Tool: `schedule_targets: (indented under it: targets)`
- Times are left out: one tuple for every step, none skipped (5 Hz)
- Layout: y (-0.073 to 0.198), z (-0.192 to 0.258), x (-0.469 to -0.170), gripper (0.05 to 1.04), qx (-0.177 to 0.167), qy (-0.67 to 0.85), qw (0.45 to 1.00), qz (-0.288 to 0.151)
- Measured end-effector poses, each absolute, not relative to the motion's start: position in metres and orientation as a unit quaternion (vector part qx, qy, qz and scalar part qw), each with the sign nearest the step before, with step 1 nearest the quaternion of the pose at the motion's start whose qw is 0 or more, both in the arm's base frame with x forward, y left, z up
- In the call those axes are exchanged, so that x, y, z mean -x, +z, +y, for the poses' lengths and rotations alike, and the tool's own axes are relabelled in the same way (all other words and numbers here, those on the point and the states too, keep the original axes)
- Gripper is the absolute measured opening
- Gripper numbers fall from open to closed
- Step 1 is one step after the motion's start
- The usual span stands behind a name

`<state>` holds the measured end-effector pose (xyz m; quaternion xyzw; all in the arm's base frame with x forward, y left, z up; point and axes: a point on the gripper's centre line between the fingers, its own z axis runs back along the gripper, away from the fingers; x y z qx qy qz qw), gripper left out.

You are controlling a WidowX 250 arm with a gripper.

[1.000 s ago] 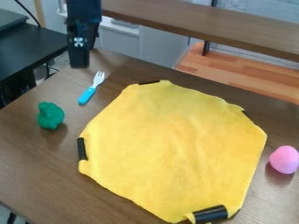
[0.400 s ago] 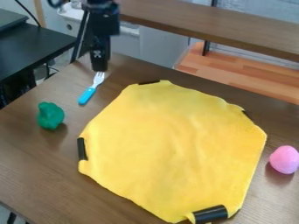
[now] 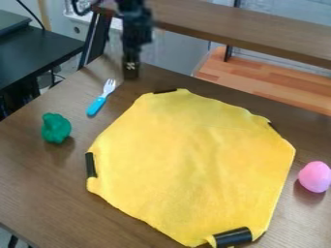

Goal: Fold the cloth from bottom right to left

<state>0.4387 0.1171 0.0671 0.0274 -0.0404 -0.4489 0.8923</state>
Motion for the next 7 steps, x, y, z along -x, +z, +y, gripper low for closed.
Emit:
schedule_targets:
  targets:
    - [0.060,0.112,-0.447,1.000,-0.037,-0.431,0.900,-0.053]
    - [0.051,0.111,-0.457,1.000,-0.047,-0.412,0.908,-0.062]
    - [0.046,0.102,-0.467,1.000,-0.051,-0.408,0.910,-0.059]
    - [0.038,0.102,-0.474,1.000,-0.049,-0.401,0.913,-0.056]
    - [0.024,0.099,-0.480,1.000,-0.046,-0.392,0.918,-0.046]
    - [0.018,0.093,-0.486,1.000,-0.050,-0.393,0.917,-0.043]
    - [0.007,0.092,-0.489,0.948,-0.049,-0.386,0.921,-0.034]
